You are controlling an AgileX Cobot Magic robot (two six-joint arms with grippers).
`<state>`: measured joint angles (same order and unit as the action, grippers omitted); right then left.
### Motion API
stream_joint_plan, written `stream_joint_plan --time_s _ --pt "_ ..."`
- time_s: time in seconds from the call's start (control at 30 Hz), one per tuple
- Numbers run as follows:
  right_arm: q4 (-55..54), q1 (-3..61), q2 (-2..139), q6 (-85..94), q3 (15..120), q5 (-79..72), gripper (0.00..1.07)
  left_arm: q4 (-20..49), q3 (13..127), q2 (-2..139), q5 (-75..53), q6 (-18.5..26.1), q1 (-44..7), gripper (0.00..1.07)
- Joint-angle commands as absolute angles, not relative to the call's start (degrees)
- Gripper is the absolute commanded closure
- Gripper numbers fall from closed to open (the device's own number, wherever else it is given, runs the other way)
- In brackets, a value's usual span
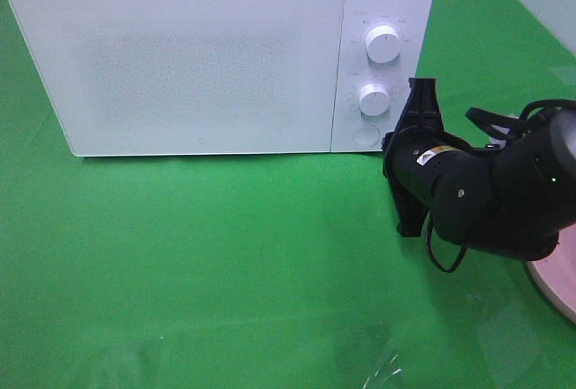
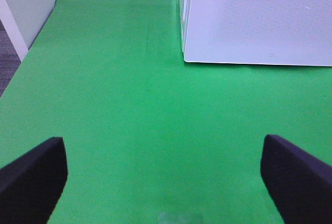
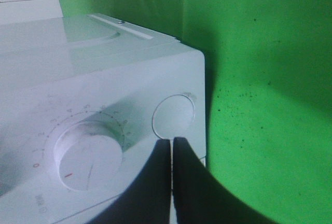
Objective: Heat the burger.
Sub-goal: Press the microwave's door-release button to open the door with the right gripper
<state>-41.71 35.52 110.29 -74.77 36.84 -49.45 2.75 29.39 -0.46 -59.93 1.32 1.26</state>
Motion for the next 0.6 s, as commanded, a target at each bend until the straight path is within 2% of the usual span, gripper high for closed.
stream_joint_plan --time_s 0.03,0.6 --pt "-40.16 34.49 111.96 -74.08 39.08 -48.30 1.07 3.21 29.22 -1.38 -59.30 1.20 0.97 0.13" --pt "-36.04 32.31 117.74 -77.01 44.86 -47.78 1.07 3.21 29.22 -1.38 -59.30 1.20 0.97 0.13"
